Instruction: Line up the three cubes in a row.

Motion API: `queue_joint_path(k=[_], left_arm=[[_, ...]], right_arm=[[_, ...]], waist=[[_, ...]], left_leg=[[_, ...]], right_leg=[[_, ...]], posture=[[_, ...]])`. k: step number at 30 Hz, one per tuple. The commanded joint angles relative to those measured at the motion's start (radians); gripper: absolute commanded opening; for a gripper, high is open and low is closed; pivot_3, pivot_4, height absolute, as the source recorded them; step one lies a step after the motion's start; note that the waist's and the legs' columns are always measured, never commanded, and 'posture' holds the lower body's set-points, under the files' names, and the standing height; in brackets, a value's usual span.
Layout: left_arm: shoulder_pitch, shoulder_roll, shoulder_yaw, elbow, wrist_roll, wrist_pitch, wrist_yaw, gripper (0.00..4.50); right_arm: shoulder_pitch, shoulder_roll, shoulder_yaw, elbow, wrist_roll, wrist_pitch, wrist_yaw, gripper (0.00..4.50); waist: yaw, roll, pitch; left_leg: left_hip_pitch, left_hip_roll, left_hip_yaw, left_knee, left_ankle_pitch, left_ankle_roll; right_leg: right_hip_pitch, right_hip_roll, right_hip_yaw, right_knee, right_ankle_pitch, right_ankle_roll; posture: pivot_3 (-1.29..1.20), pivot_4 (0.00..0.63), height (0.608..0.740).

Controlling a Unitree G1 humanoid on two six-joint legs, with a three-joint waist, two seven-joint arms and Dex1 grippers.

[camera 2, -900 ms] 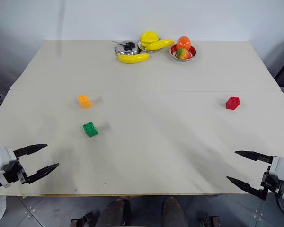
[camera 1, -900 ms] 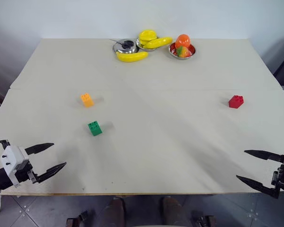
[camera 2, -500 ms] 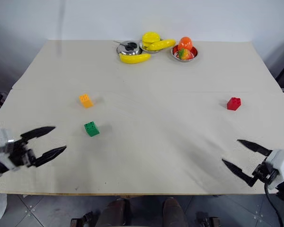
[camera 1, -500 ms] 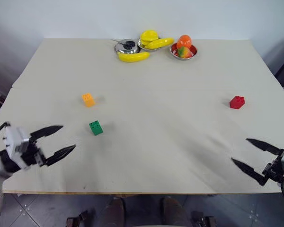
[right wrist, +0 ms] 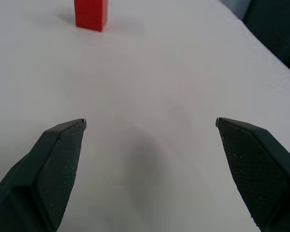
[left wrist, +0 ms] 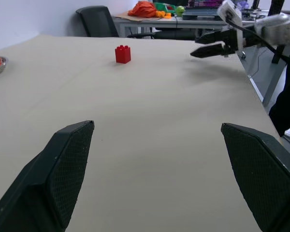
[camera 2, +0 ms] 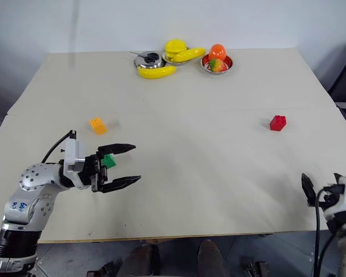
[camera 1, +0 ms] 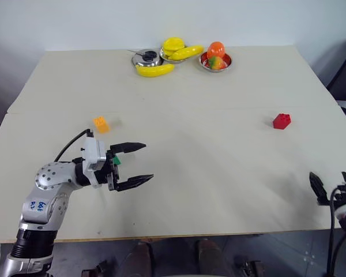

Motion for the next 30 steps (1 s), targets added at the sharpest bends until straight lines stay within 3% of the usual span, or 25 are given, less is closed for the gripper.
queue_joint_path(k=[1,9,15,29,30], left_arm=[[0.017,-0.002,0.007,-0.045,0.001,-0.007,0.006,4.48],[0.048,-0.005,-0.003,-0.092,0.006,0.007,0.027,4.48],[0.053,-0.002,-0.002,-0.108,0.003,0.018,0.039,4.48],[0.044,-0.004,-0.002,-0.109,0.006,0.018,0.047,4.48],[0.044,-0.002,-0.004,-0.108,0.008,0.017,0.043,4.5]], right_arm=[[-0.138,-0.09,0.024,-0.011,0.012,0.156,-0.054,4.5],[-0.543,-0.176,0.184,0.228,-0.075,0.374,-0.13,4.5],[-0.767,-0.172,0.254,0.486,-0.131,0.369,-0.128,4.5],[-0.948,-0.096,0.316,0.827,-0.199,0.222,-0.108,4.5],[-0.957,-0.088,0.313,0.844,-0.2,0.21,-0.114,4.14]], waist=[[-0.001,0.001,0.0],[0.005,0.001,0.0],[0.01,0.001,0.0],[-0.008,0.001,0.0],[-0.01,0.001,0.0]], left_leg=[[0.0,0.0,0.0,0.0,0.0,0.0],[-0.001,0.0,0.0,0.001,0.0,0.0],[-0.004,0.0,0.001,0.001,0.0,0.001],[-0.016,-0.001,0.003,0.006,0.002,-0.003],[-0.016,-0.001,0.003,0.006,0.002,-0.003]], right_leg=[[0.0,0.0,0.0,0.0,0.0,0.0],[-0.001,0.0,0.0,0.0,0.0,0.0],[-0.004,-0.001,0.001,0.0,0.0,0.0],[-0.018,-0.001,0.002,0.006,0.0,0.0],[-0.018,-0.001,0.002,0.008,0.0,0.0]], posture=[[0.0,0.15,0.74],[0.0,0.15,0.74],[0.0,0.15,0.74],[0.0,0.15,0.74],[0.0,0.15,0.74]])
